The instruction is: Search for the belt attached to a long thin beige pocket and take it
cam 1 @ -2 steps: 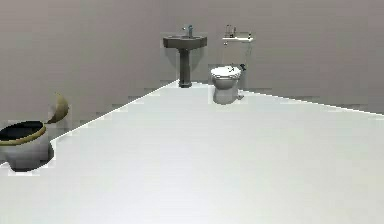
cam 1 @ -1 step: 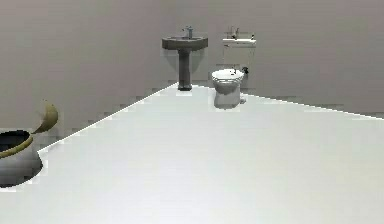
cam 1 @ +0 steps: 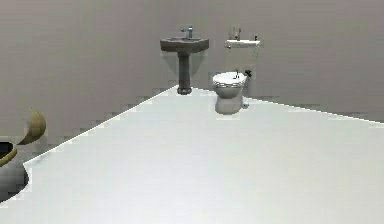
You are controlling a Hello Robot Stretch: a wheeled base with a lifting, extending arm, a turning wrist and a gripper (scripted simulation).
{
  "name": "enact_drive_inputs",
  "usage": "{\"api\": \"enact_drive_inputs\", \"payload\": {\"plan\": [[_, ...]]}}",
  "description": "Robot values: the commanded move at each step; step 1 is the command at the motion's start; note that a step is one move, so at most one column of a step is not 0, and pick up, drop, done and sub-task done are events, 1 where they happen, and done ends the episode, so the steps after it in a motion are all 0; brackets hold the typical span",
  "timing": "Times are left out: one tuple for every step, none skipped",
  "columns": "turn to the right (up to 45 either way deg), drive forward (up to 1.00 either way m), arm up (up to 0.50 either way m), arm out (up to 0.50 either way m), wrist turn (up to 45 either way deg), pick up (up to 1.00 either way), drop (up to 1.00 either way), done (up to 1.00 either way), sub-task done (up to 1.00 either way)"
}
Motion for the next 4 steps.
{"api": "enact_drive_inputs", "payload": {"plan": [[21.0, 0.00, 0.00, 0.00, 0.0, 0.00, 0.00, 0.00, 0.00], [0.0, 1.00, 0.00, 0.00, 0.0, 0.00, 0.00, 0.00, 0.00], [0.0, 1.00, 0.00, 0.00, 0.0, 0.00, 0.00, 0.00, 0.00], [6.0, 0.00, 0.00, 0.00, 0.0, 0.00, 0.00, 0.00, 0.00]]}}
